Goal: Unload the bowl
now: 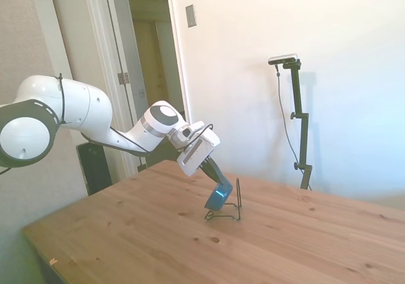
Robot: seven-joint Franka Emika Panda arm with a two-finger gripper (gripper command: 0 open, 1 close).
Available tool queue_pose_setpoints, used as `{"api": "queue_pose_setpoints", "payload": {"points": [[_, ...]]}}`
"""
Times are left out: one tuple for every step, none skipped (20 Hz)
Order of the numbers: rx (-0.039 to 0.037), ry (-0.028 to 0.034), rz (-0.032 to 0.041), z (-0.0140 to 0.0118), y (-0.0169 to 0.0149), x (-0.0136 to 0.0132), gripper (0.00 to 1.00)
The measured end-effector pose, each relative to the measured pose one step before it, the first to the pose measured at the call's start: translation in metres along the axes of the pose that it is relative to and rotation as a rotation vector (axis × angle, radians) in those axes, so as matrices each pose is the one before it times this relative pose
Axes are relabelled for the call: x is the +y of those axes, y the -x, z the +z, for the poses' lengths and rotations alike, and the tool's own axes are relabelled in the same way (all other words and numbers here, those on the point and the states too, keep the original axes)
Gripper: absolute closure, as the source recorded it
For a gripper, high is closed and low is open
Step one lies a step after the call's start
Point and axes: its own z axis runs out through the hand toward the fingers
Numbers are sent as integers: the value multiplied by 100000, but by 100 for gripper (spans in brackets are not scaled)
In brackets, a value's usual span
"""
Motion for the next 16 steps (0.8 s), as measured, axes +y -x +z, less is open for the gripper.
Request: {"api": "queue_pose_setpoints", "payload": {"points": [[595, 1380, 73, -503, 146, -117, 100], [490, 1164, 120, -523, 118, -80, 100], [848, 927, 94, -521, 91, -44, 100], [909, 485, 221, -575, 125, -99, 100], [533, -582, 204, -609, 203, -222, 100], [363, -1097, 46, -594, 264, -297, 100], [366, -1330, -176, -595, 371, -392, 100], [525, -1927, -247, -598, 435, -501, 100], [667, -2557, -240, -610, 442, -596, 100], [500, -2555, -168, -517, 448, -580, 100], [335, -2590, -206, -458, 486, -577, 100], [379, -2739, -319, -409, 570, -596, 100], [275, -2525, -264, -329, 622, -571, 100], [174, -2090, -166, -328, 638, -503, 100], [96, -2115, 20, -393, 673, -441, 100], [-76, -2364, 73, -428, 765, -381, 100]]}}
